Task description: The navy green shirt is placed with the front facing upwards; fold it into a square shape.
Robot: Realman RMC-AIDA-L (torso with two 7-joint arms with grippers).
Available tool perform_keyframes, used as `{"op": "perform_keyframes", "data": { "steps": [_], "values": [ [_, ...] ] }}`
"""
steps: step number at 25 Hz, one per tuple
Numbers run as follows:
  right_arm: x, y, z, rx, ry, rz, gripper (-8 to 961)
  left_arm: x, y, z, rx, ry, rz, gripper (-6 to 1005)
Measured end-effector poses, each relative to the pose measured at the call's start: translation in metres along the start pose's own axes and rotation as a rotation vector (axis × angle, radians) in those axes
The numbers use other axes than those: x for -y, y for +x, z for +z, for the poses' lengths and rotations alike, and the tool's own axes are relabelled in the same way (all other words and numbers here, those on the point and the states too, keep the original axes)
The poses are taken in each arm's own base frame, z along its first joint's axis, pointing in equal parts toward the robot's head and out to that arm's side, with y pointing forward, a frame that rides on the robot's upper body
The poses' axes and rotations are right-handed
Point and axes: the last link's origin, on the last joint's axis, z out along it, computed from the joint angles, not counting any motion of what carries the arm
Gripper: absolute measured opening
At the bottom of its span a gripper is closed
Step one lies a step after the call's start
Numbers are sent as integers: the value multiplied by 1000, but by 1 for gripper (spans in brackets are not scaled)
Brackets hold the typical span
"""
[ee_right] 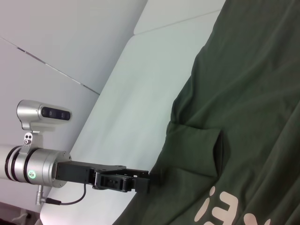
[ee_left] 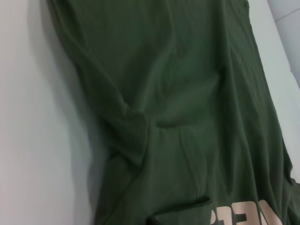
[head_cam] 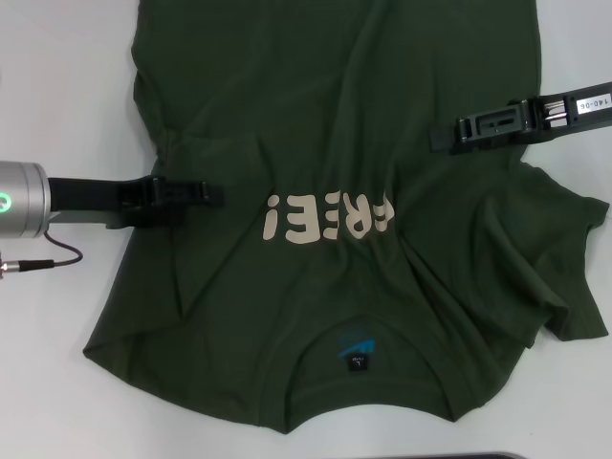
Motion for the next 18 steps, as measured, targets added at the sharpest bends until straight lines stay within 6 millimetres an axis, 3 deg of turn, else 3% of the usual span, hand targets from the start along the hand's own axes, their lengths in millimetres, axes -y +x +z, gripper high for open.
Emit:
{"op": "perform_keyframes", "data": {
  "steps": [11, 18],
  "values": [
    [2, 2, -2, 3, 2, 7, 734, 7, 8, -8, -43, 44, 8, 869],
    [2, 2, -1, 3, 2, 7, 733, 6, 7, -4, -36, 46, 23, 870]
  ]
}}
